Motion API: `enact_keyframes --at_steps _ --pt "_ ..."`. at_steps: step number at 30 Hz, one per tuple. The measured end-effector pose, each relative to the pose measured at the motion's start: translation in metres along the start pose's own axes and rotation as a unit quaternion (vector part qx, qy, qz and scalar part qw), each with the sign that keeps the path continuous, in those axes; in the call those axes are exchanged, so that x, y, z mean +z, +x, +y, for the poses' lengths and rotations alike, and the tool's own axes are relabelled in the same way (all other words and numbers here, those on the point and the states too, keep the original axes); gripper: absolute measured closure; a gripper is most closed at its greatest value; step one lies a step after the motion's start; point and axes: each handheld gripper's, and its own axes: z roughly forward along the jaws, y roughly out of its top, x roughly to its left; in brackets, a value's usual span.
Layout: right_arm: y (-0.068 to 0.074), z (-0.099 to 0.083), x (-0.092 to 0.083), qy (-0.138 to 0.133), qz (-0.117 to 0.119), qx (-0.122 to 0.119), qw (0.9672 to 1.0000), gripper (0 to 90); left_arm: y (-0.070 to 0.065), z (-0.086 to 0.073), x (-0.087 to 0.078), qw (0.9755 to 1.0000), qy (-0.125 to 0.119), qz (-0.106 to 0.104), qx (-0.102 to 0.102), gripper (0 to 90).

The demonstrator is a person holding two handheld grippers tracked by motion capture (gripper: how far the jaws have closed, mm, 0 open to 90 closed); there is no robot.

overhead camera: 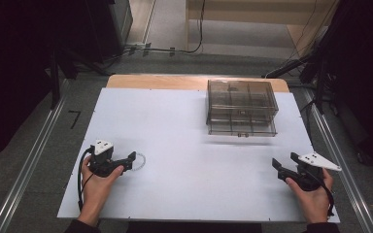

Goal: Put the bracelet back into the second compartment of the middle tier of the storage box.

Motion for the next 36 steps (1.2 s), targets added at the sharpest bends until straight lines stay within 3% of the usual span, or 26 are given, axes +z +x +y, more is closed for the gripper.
enact_keyframes --at_steps 24,36 --pt "0.000 0.000 0.001 0.001 0.001 -0.001 1.0000 24.2 -0.003 0.002 0.011 0.9992 0.032 0.016 0.020 16.1" --pt "0.000 0.000 0.001 0.002 0.002 -0.001 1.0000 24.2 -0.004 0.002 0.013 0.9983 0.041 0.023 0.035 25.6"
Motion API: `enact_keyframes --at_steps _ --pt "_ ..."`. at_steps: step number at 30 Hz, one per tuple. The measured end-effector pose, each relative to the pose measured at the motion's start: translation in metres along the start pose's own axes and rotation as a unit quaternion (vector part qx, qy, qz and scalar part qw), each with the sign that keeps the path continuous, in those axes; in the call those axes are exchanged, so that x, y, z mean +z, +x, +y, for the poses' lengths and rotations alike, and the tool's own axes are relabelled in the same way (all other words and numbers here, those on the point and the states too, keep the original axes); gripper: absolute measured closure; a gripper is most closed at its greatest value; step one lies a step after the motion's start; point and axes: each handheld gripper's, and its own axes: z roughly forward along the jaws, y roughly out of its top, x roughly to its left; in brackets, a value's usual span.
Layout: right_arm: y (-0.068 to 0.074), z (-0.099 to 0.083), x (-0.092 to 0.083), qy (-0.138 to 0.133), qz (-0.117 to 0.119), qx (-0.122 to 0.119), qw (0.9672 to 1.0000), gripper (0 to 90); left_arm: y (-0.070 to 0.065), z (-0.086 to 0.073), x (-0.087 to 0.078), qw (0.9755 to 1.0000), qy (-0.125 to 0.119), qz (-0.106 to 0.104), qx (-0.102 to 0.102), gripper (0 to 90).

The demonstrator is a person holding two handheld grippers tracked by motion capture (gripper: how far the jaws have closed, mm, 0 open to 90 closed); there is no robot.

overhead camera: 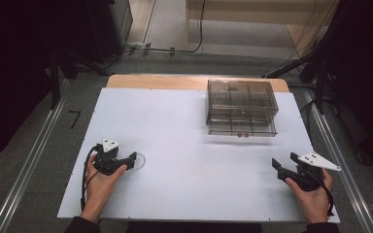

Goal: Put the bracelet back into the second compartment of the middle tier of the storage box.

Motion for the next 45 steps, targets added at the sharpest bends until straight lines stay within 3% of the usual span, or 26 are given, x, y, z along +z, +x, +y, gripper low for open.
enact_keyframes --at_steps 11,23,33,45 --pt "0.000 0.000 0.001 0.003 0.000 0.000 1.0000 24.0 -0.001 -0.001 0.003 0.9999 0.013 -0.003 0.007 35.2" --pt "0.000 0.000 0.001 0.005 0.001 0.000 1.0000 23.9 -0.006 -0.003 0.002 0.9995 0.011 0.008 0.027 47.5" --pt "0.001 0.000 0.002 0.005 0.002 0.000 1.0000 23.7 -0.011 -0.003 0.001 0.9992 0.013 -0.004 0.037 65.8" --pt "0.001 0.000 0.001 0.005 0.002 0.000 1.0000 23.8 -0.013 -0.004 0.001 0.9991 0.013 -0.014 0.039 80.6"
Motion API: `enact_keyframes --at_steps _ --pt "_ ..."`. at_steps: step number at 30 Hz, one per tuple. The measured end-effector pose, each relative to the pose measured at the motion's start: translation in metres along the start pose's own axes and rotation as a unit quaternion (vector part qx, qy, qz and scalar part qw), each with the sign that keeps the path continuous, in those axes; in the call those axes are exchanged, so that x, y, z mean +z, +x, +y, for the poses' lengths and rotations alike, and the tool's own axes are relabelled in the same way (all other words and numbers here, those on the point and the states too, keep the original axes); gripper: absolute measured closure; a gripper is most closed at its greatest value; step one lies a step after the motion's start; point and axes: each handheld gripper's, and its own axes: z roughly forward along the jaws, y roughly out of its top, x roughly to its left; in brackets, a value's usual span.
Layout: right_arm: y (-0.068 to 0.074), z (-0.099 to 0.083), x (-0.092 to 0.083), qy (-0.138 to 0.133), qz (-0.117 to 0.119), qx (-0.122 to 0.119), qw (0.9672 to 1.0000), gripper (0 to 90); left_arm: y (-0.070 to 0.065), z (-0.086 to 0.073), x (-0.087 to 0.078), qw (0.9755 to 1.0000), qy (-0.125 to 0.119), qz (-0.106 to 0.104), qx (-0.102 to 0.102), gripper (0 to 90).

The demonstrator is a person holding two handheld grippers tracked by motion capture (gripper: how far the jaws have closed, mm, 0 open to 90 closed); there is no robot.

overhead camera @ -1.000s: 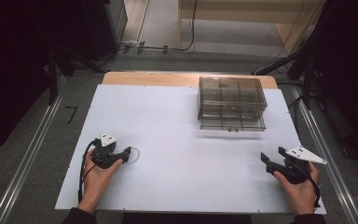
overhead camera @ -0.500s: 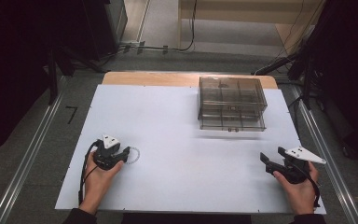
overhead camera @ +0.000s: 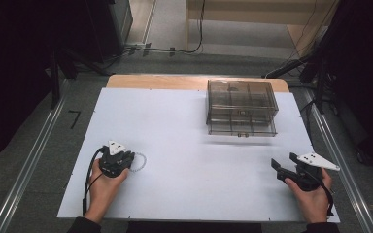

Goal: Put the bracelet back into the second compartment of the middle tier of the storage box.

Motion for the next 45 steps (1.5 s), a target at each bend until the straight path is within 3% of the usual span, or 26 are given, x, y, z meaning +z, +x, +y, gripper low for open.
enact_keyframes --at_steps 5,10,13,17,28,36,39,45 --pt "0.000 0.000 0.000 0.000 0.000 -0.001 1.0000 23.7 -0.001 0.000 0.000 1.0000 0.003 -0.001 0.004 86.0" --pt "0.001 0.000 0.000 0.000 0.000 0.000 1.0000 23.8 -0.001 0.001 0.000 1.0000 0.005 -0.003 -0.005 86.5" --pt "0.001 0.000 0.000 0.000 0.001 0.000 1.0000 23.7 -0.002 0.001 0.001 1.0000 0.005 0.000 0.005 86.8" --pt "0.001 0.001 0.000 -0.001 0.001 -0.001 1.0000 23.7 0.000 0.001 0.001 0.9999 0.006 -0.008 -0.008 87.2" --pt "0.000 0.001 -0.001 -0.004 0.002 -0.001 1.0000 23.7 0.003 0.003 -0.001 0.9996 0.000 -0.019 -0.020 87.6" --pt "-0.001 0.000 -0.002 -0.005 0.001 0.001 1.0000 23.7 0.004 0.006 -0.007 0.9988 -0.022 -0.029 -0.033 87.7" --pt "-0.001 0.000 -0.001 -0.004 0.000 0.000 1.0000 23.7 0.003 0.009 -0.013 0.9972 -0.040 -0.046 -0.043 87.7" --pt "0.000 0.000 -0.001 -0.004 0.000 0.001 1.0000 23.7 -0.001 0.013 -0.020 0.9960 -0.061 -0.054 -0.039 87.7"
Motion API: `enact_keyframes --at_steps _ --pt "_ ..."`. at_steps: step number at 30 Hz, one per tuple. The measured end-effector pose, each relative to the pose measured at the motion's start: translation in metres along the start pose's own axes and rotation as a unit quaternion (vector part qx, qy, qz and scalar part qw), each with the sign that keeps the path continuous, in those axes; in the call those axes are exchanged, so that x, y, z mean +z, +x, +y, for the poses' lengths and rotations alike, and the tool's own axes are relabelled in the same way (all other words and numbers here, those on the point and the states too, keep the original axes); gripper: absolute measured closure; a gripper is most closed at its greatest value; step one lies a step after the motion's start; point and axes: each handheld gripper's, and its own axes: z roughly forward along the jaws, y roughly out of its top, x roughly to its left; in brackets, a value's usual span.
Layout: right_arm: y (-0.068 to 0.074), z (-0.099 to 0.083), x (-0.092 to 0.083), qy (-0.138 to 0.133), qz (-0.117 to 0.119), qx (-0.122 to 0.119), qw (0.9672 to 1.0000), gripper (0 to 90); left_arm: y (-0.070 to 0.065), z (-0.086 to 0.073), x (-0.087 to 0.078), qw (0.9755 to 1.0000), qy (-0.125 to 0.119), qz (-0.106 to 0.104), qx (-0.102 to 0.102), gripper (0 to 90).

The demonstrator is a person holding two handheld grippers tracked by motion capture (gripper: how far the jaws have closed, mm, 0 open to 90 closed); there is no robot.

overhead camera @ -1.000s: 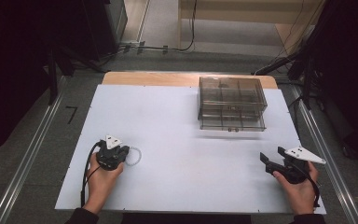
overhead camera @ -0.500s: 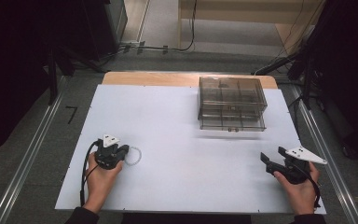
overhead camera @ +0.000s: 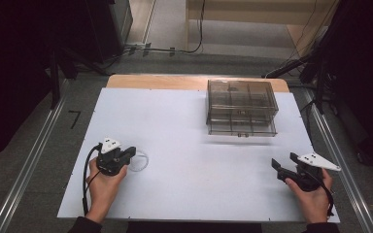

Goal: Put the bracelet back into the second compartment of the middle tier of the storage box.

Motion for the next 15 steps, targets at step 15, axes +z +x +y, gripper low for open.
enact_keyframes --at_steps 15 --pt "0.005 0.004 0.002 -0.006 0.011 -0.001 0.9999 23.8 -0.015 0.011 -0.004 0.9995 -0.022 -0.022 0.005 87.7"
